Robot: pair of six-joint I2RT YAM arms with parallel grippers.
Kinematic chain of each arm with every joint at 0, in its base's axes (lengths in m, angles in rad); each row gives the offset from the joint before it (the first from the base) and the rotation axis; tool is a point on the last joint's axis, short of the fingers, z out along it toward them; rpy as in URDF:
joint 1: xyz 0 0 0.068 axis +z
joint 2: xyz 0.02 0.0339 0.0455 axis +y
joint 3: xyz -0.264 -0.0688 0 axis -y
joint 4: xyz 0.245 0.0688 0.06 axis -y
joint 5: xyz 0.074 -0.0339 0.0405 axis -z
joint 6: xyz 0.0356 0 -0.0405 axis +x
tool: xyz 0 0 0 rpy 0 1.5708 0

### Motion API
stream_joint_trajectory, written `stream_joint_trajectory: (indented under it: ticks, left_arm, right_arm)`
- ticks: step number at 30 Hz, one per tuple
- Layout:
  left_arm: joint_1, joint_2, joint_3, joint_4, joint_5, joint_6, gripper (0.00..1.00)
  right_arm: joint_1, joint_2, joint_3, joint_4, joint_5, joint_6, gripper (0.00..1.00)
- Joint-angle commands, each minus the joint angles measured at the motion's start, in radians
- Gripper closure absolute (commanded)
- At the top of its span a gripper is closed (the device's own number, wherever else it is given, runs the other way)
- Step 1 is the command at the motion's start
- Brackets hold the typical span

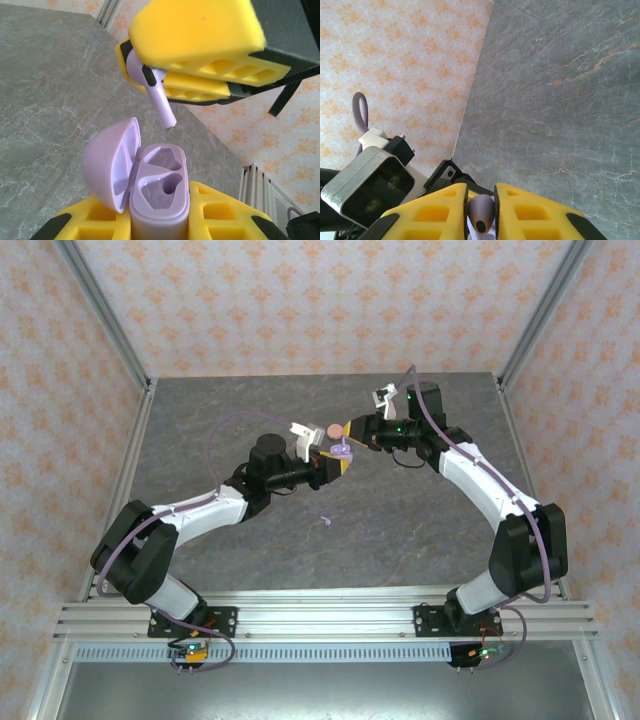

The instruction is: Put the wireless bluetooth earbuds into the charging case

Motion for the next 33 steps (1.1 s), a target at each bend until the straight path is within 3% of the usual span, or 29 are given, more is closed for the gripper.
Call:
stream_joint_trajectory:
  ticks: [1,25,33]
  left_arm:
    - [-0.007,-0.016,0.043,0.058,0.010,-0.025,0.82]
    - [-0.007,-0.020,0.069,0.039,-0.026,-0.069,0.83]
    - [-0.007,-0.009,0.076,0.013,-0.036,-0.068,0.83]
  right_arm:
    - [0.005,-0.026,-0.014,0.019,0.012,-0.025,0.80]
    - [0.008,-0.047,-0.029,-0.047,0.011,-0.088,0.79]
    - [0.010,-0.076,-0.028,-0.020,0.073,-0.077,0.80]
